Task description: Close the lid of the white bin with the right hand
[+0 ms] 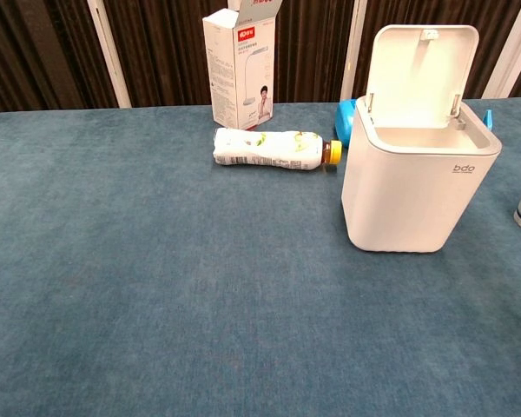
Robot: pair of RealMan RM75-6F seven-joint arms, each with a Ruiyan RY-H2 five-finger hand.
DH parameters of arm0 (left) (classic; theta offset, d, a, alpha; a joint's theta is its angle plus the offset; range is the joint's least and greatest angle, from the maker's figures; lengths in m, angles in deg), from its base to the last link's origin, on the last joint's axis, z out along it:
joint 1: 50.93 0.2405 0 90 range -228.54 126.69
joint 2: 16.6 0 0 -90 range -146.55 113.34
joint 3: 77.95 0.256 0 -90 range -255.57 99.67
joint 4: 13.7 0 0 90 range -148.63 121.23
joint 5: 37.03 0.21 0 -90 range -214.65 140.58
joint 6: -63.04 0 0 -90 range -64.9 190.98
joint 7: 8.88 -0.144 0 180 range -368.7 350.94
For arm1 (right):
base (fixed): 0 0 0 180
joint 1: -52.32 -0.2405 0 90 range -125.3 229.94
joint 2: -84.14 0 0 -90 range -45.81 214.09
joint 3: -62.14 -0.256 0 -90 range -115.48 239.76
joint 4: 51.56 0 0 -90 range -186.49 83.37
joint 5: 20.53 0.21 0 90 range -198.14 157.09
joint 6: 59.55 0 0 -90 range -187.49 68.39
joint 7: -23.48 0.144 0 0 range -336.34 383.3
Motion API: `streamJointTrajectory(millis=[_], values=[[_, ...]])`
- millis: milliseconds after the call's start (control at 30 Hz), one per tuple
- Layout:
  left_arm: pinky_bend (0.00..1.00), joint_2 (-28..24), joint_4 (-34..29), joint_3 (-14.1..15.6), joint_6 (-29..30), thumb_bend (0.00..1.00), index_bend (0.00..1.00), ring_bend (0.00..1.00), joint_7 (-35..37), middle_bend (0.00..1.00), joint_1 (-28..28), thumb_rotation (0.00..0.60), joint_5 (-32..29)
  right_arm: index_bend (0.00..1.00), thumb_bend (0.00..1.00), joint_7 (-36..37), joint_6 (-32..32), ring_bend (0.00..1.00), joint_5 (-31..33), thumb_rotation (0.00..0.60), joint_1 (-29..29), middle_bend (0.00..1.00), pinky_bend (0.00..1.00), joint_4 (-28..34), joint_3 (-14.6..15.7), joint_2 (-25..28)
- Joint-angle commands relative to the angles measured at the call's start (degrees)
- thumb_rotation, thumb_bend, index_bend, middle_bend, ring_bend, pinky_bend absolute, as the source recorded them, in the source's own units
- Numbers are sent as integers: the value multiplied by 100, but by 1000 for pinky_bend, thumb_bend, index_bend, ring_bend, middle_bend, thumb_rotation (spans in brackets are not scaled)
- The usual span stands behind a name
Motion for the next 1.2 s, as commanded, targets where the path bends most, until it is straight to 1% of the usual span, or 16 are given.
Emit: streamJointTrajectory(millis=[33,200,267,600,733,933,1000,1200], values=[[0,6,11,-12,-38,0,0,0,3,0,-12,600,-49,173,736,-191,128,863,411,600,-375,812,830,-182,54,-159],[0,-6,10,-34,-104,0,0,0,32,0,-36,600,-127,211,743,-317,144,863,707,600,-703,812,830,-330,207,-373],[0,-14,9,-34,-130,0,0,0,50,0,-44,600,-147,215,745,-411,137,863,848,600,-835,812,830,-357,321,-464],[0,-56,-2,-26,-118,0,0,0,150,0,-35,600,-124,232,754,-610,-67,863,1218,600,-1108,812,830,-302,592,-506],[0,-66,-11,-15,-120,0,0,0,175,0,-31,600,-114,246,755,-607,-103,863,1278,600,-1123,812,830,-141,640,-403],[0,-75,-42,6,-93,0,0,0,179,0,-24,600,-55,252,755,-577,-34,863,1296,600,-1079,812,830,378,763,-135],[0,-74,-60,16,-64,0,0,0,164,0,-19,600,-8,252,756,-623,-22,863,1215,600,-1062,812,830,618,856,-39],[0,-72,-78,27,-42,0,0,0,136,0,-13,600,19,253,775,-582,-133,863,954,600,-1001,812,830,949,1027,37]])
